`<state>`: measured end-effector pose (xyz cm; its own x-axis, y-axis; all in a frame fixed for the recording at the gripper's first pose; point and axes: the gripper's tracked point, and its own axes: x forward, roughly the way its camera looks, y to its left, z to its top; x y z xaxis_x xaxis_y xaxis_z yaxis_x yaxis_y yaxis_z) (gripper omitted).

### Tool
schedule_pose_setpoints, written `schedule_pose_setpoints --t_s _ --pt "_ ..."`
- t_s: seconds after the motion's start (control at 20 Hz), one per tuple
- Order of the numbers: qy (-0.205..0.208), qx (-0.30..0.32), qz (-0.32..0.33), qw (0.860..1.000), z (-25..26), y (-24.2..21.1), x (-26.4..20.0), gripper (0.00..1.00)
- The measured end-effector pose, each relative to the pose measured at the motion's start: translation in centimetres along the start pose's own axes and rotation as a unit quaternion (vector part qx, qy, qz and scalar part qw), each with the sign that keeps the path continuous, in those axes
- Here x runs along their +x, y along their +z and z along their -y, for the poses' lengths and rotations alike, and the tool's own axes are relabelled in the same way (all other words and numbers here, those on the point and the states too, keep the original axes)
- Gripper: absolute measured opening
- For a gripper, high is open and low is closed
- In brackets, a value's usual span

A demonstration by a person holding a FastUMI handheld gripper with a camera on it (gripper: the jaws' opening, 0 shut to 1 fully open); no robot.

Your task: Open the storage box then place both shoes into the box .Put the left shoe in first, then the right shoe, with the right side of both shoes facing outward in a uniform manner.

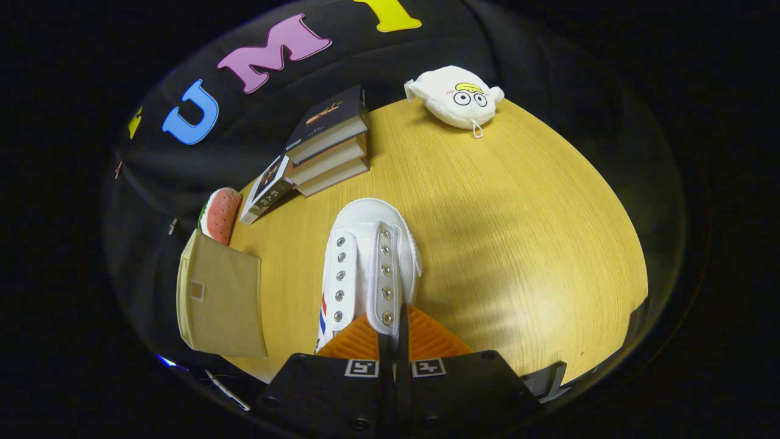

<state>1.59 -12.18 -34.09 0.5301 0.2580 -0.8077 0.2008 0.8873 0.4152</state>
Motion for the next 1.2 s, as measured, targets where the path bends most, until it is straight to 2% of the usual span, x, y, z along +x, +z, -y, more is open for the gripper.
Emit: schedule_pose_setpoints --t_s 0.2,0.35,0.55,0.75,0.95,1.2 --pt "0.010 -0.012 0.015 1.000 -4.7 3.2 -3.3 0.05" --pt "0.023 -0.026 0.029 0.999 -10.1 4.8 -5.4 0.05" --pt "0.065 -0.021 0.031 0.997 -19.7 4.5 -6.9 0.05" --pt "0.096 -0.016 0.025 0.995 -28.8 2.2 -6.2 0.05" --pt "0.087 -0.043 0.017 0.995 -34.5 -0.8 -4.3 0.05" --pt "0.059 -0.054 0.007 0.997 -37.4 -3.6 -1.5 0.05"
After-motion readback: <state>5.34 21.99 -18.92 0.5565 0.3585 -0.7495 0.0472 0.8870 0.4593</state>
